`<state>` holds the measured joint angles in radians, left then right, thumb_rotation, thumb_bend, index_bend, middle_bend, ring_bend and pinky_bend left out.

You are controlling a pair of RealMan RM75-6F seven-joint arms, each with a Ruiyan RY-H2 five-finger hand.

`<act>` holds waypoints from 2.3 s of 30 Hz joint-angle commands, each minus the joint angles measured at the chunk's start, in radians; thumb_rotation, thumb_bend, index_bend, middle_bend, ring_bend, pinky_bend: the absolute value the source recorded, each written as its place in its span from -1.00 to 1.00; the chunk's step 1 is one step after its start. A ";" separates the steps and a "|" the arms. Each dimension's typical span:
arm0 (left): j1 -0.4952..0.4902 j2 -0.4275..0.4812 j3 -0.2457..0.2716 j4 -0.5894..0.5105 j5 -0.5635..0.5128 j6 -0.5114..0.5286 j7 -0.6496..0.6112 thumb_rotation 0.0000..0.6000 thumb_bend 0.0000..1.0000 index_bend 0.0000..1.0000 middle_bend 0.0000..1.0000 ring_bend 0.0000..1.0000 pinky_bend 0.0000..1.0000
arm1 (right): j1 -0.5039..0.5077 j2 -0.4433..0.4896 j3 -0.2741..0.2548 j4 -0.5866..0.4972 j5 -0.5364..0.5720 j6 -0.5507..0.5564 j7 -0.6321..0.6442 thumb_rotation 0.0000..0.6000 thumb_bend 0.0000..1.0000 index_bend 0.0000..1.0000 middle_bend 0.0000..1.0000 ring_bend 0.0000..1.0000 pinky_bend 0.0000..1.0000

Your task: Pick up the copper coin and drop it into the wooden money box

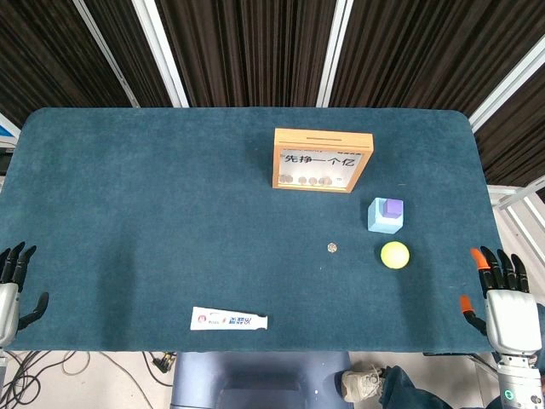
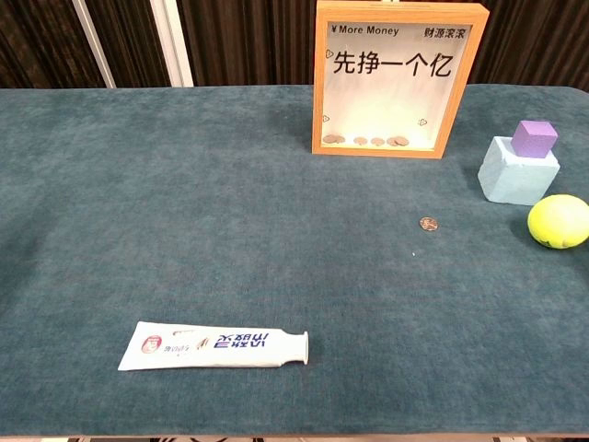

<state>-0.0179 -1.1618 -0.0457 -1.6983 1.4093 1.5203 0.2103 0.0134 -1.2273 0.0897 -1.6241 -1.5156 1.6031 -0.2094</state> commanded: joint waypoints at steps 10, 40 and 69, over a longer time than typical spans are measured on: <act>0.000 -0.001 0.000 0.001 0.000 0.001 0.002 1.00 -0.28 -0.83 -1.00 -1.00 -1.00 | 0.000 -0.002 0.000 -0.001 0.001 -0.001 0.000 1.00 -0.14 -0.81 -0.79 -0.97 -1.00; -0.002 0.001 0.000 -0.005 -0.007 -0.006 0.004 1.00 -0.28 -0.83 -1.00 -1.00 -1.00 | 0.181 0.032 0.047 -0.108 0.039 -0.267 -0.038 1.00 -0.14 -0.81 -0.79 -0.97 -1.00; -0.005 0.016 0.003 -0.018 -0.019 -0.028 -0.017 1.00 -0.28 -0.83 -1.00 -1.00 -1.00 | 0.430 -0.217 0.097 0.033 0.263 -0.524 -0.220 1.00 -0.14 -0.66 -0.79 -0.84 -0.43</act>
<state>-0.0232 -1.1460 -0.0424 -1.7163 1.3903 1.4924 0.1935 0.4340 -1.4342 0.1848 -1.6017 -1.2617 1.0894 -0.4290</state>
